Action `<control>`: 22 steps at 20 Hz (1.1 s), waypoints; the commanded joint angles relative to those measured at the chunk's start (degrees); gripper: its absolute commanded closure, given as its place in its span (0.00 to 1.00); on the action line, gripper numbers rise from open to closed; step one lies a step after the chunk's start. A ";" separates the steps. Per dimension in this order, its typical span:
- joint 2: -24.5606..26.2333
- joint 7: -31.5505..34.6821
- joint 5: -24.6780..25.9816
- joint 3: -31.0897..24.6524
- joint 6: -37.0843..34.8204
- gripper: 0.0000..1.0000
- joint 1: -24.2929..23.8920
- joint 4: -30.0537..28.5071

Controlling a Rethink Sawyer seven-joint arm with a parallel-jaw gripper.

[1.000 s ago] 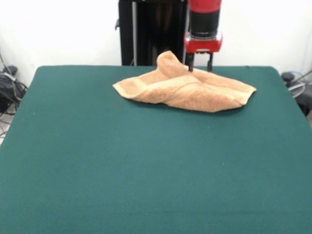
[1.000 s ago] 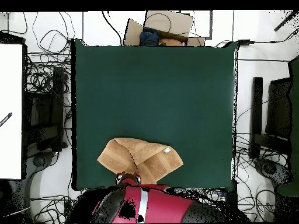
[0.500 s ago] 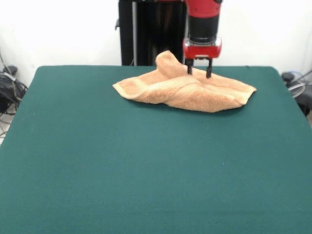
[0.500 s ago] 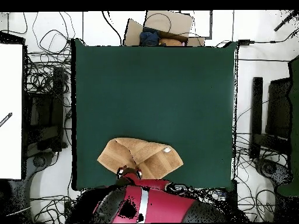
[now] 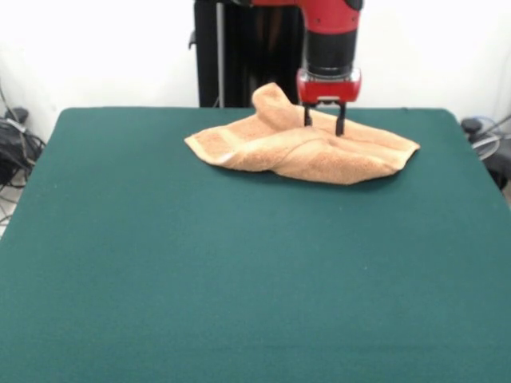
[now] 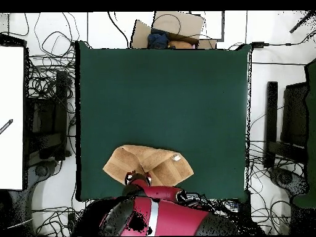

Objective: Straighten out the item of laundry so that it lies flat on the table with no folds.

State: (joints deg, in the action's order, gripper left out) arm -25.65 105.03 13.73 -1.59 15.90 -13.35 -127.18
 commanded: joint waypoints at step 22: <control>4.33 9.55 0.20 -8.67 4.00 0.00 -3.81 10.72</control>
State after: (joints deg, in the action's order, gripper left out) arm -23.61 105.03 13.77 -3.49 15.88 -15.93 -125.04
